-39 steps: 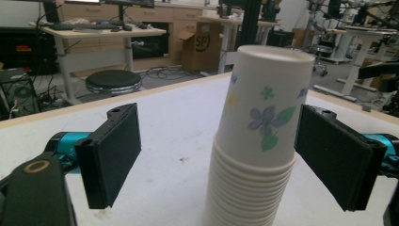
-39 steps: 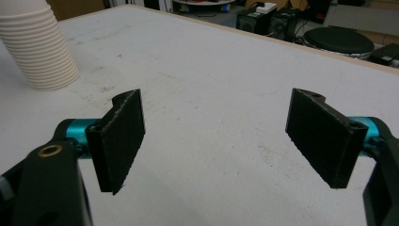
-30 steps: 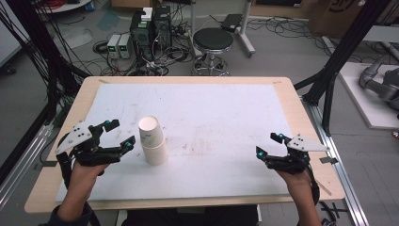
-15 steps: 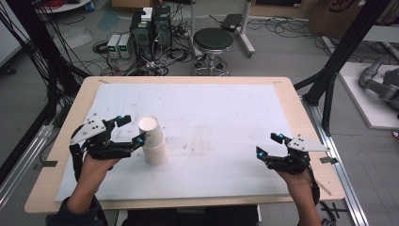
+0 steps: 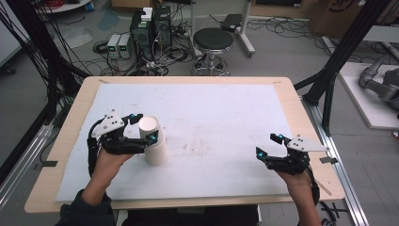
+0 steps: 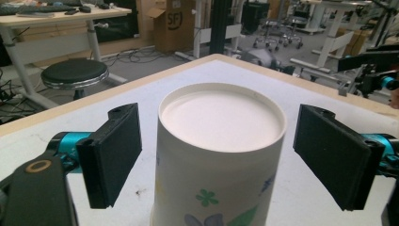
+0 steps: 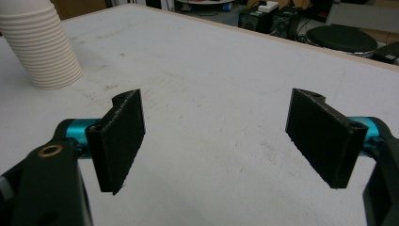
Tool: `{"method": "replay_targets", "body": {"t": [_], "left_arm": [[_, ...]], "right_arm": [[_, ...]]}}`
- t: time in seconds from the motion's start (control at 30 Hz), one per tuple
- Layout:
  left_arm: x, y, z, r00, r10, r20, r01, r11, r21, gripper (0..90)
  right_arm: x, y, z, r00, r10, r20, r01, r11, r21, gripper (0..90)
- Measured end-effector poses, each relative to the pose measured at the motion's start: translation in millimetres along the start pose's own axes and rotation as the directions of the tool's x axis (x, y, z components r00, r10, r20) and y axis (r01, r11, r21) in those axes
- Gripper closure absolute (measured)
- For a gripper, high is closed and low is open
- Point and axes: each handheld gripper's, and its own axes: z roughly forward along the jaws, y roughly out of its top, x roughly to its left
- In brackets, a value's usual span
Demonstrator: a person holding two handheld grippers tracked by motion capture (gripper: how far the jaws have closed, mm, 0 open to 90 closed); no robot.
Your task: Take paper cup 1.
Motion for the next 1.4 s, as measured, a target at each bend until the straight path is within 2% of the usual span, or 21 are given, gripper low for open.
{"method": "replay_targets", "body": {"t": [0.2,0.23,0.47,0.87,1.1,1.3,1.4], "left_arm": [[2.0,-0.4,2.6,1.0000,-0.001,0.002,0.001,1.0000,0.007,22.6],[2.5,-0.4,2.6,1.0000,-0.006,0.004,0.006,1.0000,0.004,25.9],[3.7,1.5,2.3,0.9996,-0.005,0.027,0.005,1.0000,-0.001,33.0],[3.8,9.4,0.2,0.9993,-0.005,0.036,0.005,1.0000,-0.006,34.5],[3.8,31.4,-7.2,0.9993,0.009,0.036,-0.008,0.9996,-0.027,34.9],[3.8,55.4,-15.9,0.9988,0.027,0.042,-0.024,0.9972,-0.071,35.4],[2.6,68.0,-21.0,0.9992,0.021,0.034,-0.017,0.9948,-0.101,35.6]], "right_arm": [[-0.2,-0.4,0.4,1.0000,0.001,-0.002,-0.001,1.000,0.001,20.8],[-0.2,-0.3,0.5,1.0000,0.001,-0.002,-0.001,1.000,0.002,20.8],[0.0,-0.2,0.2,1.0000,0.003,-0.002,-0.003,1.000,0.002,20.8],[0.0,0.0,0.2,1.0000,0.003,-0.002,-0.003,1.000,0.002,20.8],[0.1,0.1,0.5,1.0000,-0.001,-0.003,0.001,1.000,0.002,20.8],[-0.3,-0.1,0.5,1.0000,0.003,-0.002,-0.003,1.000,0.000,20.8],[-0.6,0.1,0.9,1.0000,0.006,-0.003,-0.006,1.000,0.001,20.8]]}}
